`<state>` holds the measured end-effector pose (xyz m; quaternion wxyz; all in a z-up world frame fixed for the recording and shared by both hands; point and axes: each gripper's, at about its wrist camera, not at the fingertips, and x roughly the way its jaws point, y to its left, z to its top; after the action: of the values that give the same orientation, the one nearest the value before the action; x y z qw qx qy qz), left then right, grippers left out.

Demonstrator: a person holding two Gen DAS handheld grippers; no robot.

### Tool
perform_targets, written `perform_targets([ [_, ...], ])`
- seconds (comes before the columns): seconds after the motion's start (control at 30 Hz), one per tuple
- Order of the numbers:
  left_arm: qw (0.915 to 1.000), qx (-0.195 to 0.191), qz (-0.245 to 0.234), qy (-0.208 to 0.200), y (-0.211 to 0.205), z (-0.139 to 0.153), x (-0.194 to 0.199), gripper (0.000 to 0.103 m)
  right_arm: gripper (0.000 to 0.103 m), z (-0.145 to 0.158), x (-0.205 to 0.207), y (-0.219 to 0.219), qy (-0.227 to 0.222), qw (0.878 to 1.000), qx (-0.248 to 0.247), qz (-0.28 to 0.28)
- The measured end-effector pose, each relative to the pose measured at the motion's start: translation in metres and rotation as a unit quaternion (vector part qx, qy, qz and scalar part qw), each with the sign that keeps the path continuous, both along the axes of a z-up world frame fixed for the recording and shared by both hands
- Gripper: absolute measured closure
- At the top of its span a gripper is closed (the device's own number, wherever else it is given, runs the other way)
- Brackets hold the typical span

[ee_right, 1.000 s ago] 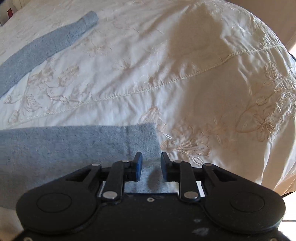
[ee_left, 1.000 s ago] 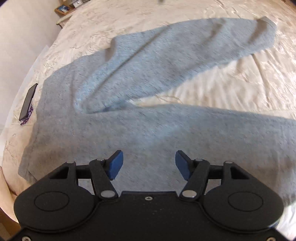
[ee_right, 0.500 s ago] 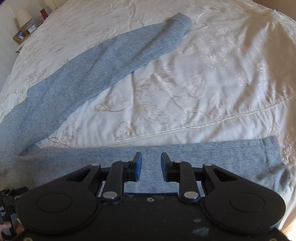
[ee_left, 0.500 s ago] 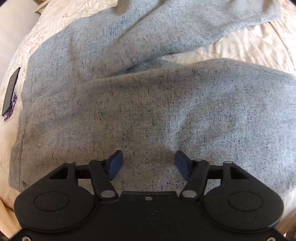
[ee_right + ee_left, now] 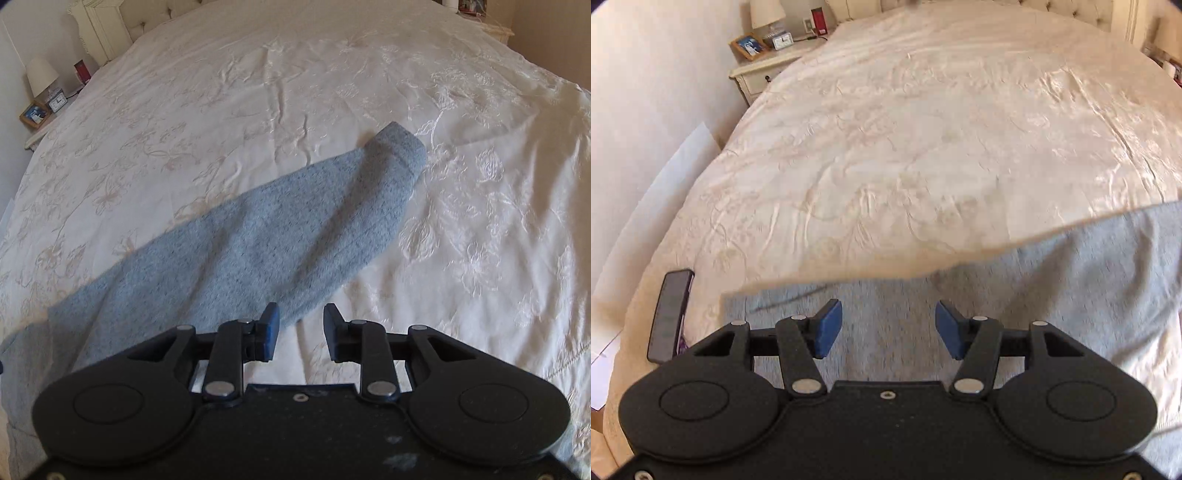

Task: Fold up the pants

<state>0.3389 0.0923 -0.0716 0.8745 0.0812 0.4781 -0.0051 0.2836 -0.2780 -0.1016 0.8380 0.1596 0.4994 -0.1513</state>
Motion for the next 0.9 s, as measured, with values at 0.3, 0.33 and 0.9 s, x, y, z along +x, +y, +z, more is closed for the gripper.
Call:
perform_targets([
  [0.3,0.9987,-0.005,0.051,0.008,-0.018,-0.014,0.052,0.041,0.074,-0.027,0.105,-0.102,-0.004,0.997,-0.015,-0.081],
  [0.33,0.9984,-0.007,0.056,0.008,-0.021,-0.014,0.055,0.041,0.074,-0.03,0.118,-0.113,-0.008,0.995,-0.009,-0.097],
  [0.9,0.9957,0.017,0.067,0.061,-0.026,-0.053,0.081,0.041,0.094,-0.117,0.223,-0.16,0.08,0.978,-0.073,-0.177],
])
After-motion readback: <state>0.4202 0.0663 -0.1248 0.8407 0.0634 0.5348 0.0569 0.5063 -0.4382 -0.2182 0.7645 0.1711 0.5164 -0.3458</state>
